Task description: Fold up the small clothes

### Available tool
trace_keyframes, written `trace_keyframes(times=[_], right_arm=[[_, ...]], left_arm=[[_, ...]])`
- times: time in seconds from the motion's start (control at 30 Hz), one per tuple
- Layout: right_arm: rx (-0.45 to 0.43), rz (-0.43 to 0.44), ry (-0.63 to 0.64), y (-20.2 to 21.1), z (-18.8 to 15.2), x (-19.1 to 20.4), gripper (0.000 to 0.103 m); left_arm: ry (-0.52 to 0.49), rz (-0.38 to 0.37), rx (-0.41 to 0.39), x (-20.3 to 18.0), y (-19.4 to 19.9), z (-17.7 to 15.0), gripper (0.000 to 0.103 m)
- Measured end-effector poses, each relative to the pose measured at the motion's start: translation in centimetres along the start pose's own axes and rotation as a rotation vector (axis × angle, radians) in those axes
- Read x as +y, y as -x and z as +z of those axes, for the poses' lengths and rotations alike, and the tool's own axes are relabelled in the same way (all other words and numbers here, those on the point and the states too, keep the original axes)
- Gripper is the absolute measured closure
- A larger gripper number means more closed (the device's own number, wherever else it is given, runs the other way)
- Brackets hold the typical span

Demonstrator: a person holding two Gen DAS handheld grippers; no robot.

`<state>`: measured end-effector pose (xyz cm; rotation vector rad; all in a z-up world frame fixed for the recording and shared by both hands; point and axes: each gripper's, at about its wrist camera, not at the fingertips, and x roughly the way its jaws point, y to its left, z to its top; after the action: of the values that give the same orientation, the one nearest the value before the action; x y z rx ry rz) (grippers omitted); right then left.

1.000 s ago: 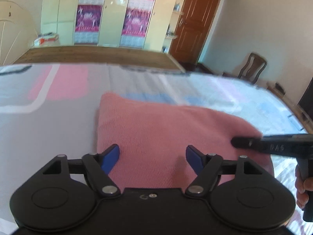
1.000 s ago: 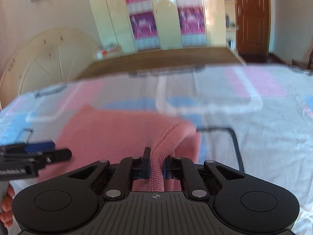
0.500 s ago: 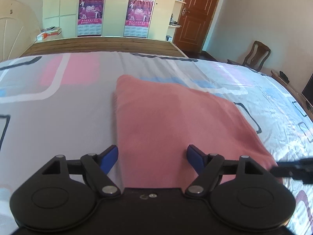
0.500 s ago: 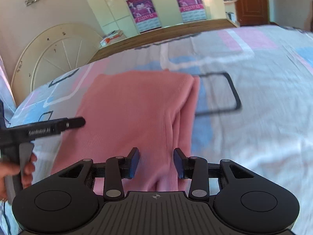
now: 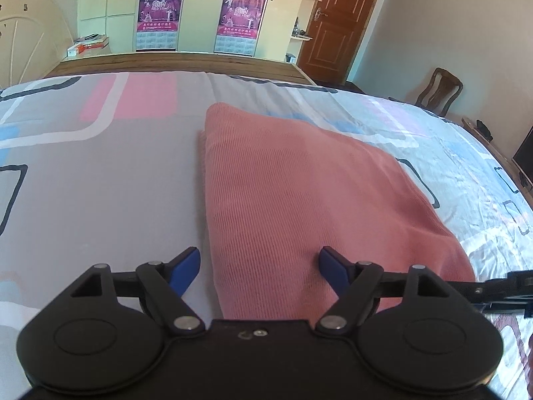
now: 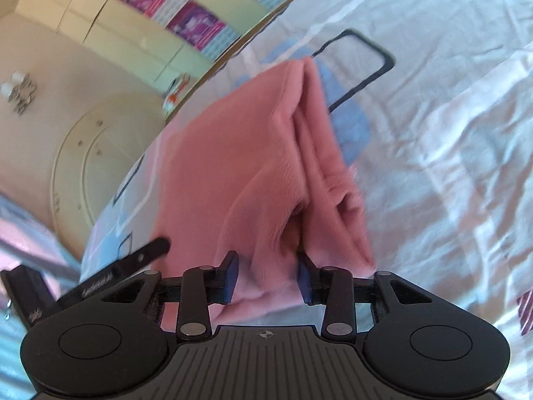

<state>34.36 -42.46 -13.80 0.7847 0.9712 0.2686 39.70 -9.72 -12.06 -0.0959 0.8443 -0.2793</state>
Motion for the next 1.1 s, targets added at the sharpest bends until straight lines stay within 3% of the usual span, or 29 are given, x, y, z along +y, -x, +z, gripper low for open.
trace_keyframes(times=[0.1,0.2,0.37,0.43,0.53,0.63,0.77,0.9,1.03,1.1], right_arm=[[-0.059,-0.073,0.079,1.1,0.5,1.0,0.092],[-0.157,-0.142,0.241,3.9,0.4,3.0,0.092],[0.003,-0.241,0.256,0.6,-0.7,0.7,0.092],[-0.019,-0.231,0.219,0.8,-0.4,0.5,0.091],[-0.102,-0.219,0.208,2.8,0.2,1.3,0.069],[-0.167,-0.238,0.271,3.9,1.1,2.8,0.068],[-0.195,-0.268,0.367,2.5,2.2,5.1,0.068],[-0.229,-0.244,0.393,0.2,1.9,6.6,0.068],[-0.188,-0.293,0.434,-3.3,0.0,5.7,0.068],[-0.191,-0.32,0.521,-4.5,-1.8,4.4,0.068]], left_arm=[[-0.016,-0.001,0.0,-0.3,0.2,0.1,0.026],[-0.041,-0.017,0.001,-0.7,0.4,-0.3,0.026],[-0.038,-0.021,0.114,-0.5,-1.2,-2.2,0.026],[-0.037,-0.026,0.118,-0.2,-1.1,-2.6,0.027],[-0.044,-0.037,0.116,0.0,-0.3,-2.2,0.033],[-0.022,-0.038,0.082,0.2,0.4,-1.0,0.033],[0.002,-0.056,0.039,-0.3,0.4,1.4,0.033],[-0.029,-0.059,-0.008,-1.7,-0.8,3.2,0.033],[-0.059,-0.014,0.014,-1.9,-3.2,2.5,0.029],[-0.09,-0.008,0.016,-1.7,-3.3,1.9,0.026]])
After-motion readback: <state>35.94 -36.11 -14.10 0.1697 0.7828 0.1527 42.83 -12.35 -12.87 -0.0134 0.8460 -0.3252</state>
